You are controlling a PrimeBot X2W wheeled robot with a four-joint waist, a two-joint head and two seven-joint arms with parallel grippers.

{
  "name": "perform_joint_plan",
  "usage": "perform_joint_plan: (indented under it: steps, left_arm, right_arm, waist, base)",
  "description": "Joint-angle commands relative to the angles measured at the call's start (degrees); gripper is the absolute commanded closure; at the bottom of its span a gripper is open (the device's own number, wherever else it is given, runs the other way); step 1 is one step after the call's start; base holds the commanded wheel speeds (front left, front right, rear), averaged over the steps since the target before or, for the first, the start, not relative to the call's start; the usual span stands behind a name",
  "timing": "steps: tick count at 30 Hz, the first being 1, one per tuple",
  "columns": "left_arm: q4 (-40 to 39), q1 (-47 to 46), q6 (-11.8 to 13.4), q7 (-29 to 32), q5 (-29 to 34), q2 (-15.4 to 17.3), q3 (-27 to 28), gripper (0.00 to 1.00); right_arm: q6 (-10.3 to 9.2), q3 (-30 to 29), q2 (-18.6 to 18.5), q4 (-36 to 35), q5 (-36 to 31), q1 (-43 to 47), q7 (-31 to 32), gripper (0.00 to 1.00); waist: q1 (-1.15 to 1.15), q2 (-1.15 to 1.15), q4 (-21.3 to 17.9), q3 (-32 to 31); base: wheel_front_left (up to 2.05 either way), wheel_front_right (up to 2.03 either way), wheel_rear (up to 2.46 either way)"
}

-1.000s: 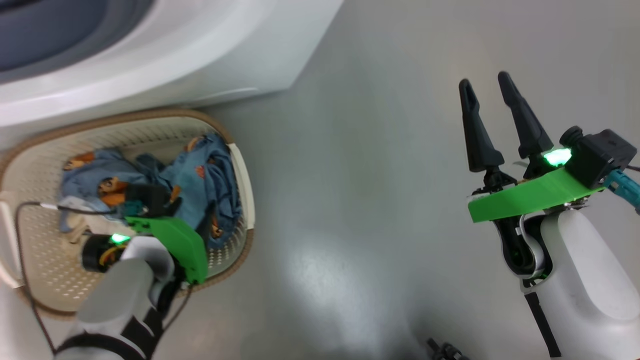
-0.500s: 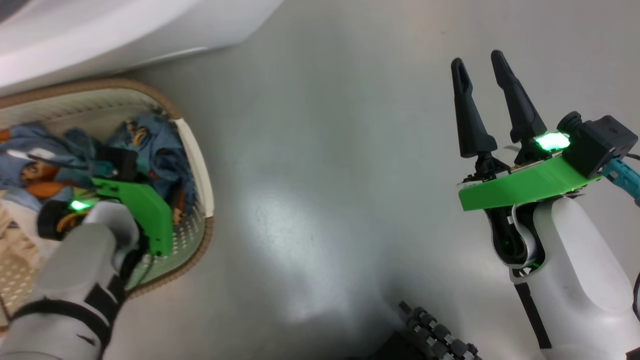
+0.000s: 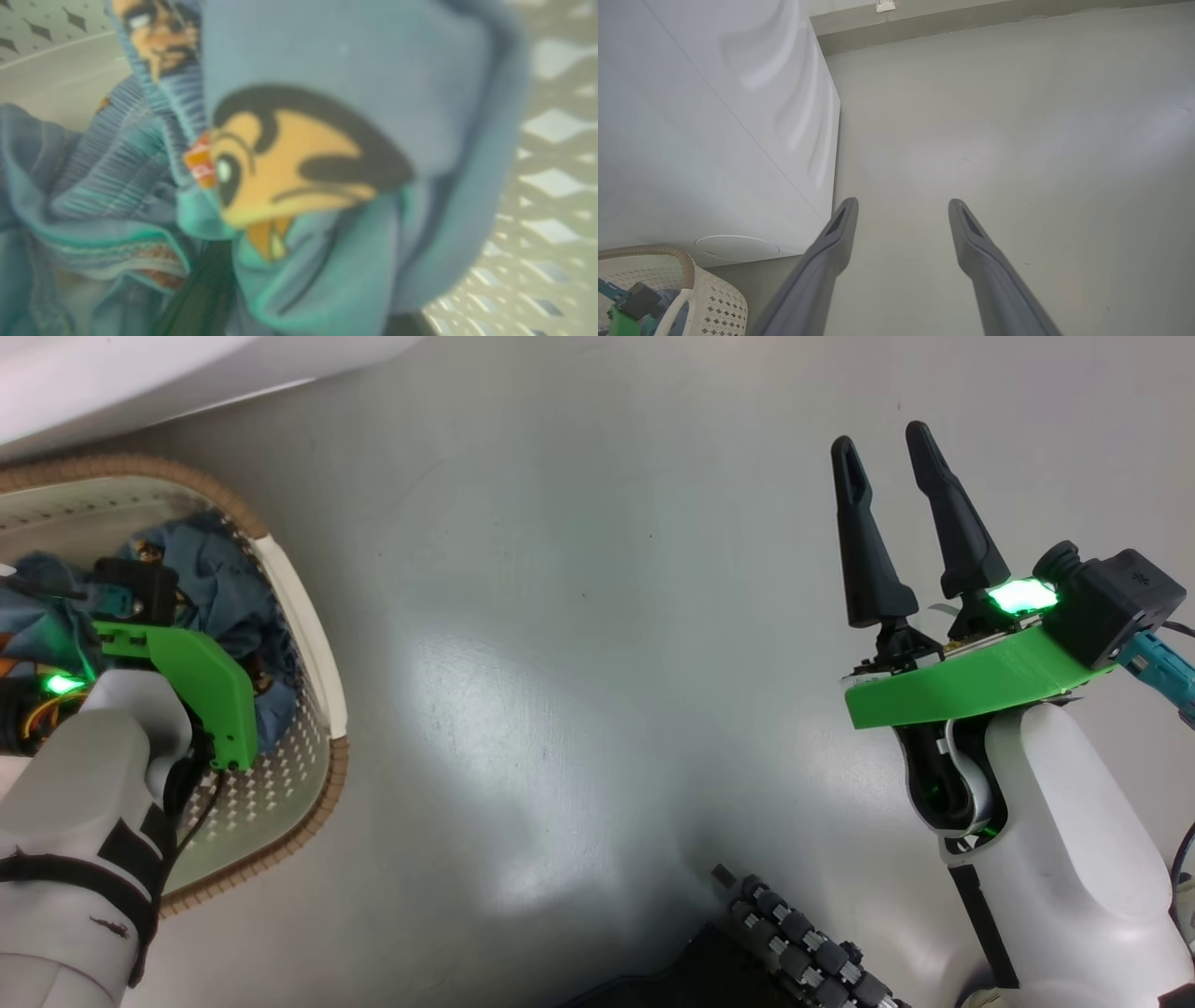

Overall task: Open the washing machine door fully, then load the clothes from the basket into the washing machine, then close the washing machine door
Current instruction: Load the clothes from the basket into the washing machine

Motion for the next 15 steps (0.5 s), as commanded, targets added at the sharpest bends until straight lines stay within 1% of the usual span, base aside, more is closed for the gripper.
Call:
perform_joint_plan:
  steps: [1, 2, 4, 7, 15]
  left_arm:
    - [0.11, 0.64, -0.29, 0.19, -0.44, 1.02, 0.76, 0.83]
    - [0.19, 0.58, -0.38, 0.28, -0.52, 0.93, 0.72, 1.0]
    - [0.32, 0.49, -0.56, 0.26, -0.66, 0.75, 0.66, 1.0]
    - [0.47, 0.79, -0.98, -1.45, -1.22, 0.1, 0.86, 1.0]
    - [0.34, 4.53, -2.55, -8.6, -4.11, -1.59, 2.63, 1.0]
  right_arm:
    - [0.26, 0.9, -0.1, -1.19, -0.57, 1.41, -0.45, 0.0]
    - [0.26, 0.95, -0.06, -1.17, -0.59, 1.31, -0.45, 0.0]
    - [0.26, 1.05, 0.0, -1.11, -0.63, 1.05, -0.45, 0.0]
    - [0.26, 0.94, -0.07, -0.94, -0.88, 0.73, -0.45, 0.0]
    - [0.26, 0.56, -0.66, -0.51, -1.06, 0.7, -0.45, 0.0]
  waist:
    - [0.0, 0.0, 0.07, 0.05]
    - [0.0, 0.0, 0.14, 0.09]
    - [0.0, 0.0, 0.35, 0.06]
    - [0.0, 0.0, 1.44, -1.27]
    - [0.0, 0.0, 3.76, -7.41]
  base:
    - [0.0, 0.0, 0.0]
    - [0.0, 0.0, 0.0]
    - [0.0, 0.0, 0.0]
    - [0.0, 0.0, 0.0]
    - [0.0, 0.0, 0.0]
